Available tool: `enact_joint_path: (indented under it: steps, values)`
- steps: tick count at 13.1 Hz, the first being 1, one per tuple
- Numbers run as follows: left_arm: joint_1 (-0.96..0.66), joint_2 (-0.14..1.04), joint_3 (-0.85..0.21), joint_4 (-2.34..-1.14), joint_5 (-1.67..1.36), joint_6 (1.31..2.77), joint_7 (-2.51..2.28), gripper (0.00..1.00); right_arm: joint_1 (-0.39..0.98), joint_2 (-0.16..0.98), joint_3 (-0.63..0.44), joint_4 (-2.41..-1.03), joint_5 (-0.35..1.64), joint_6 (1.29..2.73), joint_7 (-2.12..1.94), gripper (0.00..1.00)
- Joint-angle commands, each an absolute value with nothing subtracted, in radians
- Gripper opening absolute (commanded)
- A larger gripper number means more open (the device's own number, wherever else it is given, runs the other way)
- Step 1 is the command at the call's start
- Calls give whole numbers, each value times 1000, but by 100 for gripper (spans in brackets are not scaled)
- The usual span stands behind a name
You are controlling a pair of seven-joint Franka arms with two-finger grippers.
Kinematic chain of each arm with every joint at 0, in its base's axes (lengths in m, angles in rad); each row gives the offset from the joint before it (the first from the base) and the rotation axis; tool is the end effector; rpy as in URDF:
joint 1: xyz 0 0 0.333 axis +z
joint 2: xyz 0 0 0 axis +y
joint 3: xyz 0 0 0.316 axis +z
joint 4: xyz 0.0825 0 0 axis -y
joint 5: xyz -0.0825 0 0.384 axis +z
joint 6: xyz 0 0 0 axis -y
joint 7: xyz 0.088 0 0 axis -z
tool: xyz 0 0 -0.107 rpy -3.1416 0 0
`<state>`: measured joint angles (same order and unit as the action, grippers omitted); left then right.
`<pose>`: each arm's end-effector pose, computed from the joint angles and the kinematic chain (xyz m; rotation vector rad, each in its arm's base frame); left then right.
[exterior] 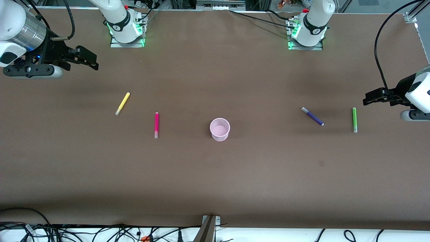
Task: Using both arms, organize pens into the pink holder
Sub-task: 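Reach the right gripper down toward the pink marker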
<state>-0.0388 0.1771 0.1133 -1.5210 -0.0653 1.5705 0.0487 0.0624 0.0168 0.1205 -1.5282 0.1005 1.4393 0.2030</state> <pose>0.6009 0.0325 0.5460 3.0825 0.0453 -0.1905 0.5346 0.1103 0.6249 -3.0557 0.0185 0.1885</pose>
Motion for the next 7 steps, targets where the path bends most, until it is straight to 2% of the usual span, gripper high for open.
enact_joint_path:
  steps: [1,5,6,7]
  values:
    - [-46,181,121,-1508,-75,1554,61,100,35,17,149,-1529,91,1434,205,100]
    - [-46,181,121,-1506,-75,1552,61,100,69,55,156,-1548,75,1450,221,100]
    - [-46,179,121,-1506,-75,1552,61,100,96,76,156,-1593,60,1497,238,100]
    - [-46,179,121,-1508,-75,1551,61,100,124,89,156,-1676,57,1614,277,100]
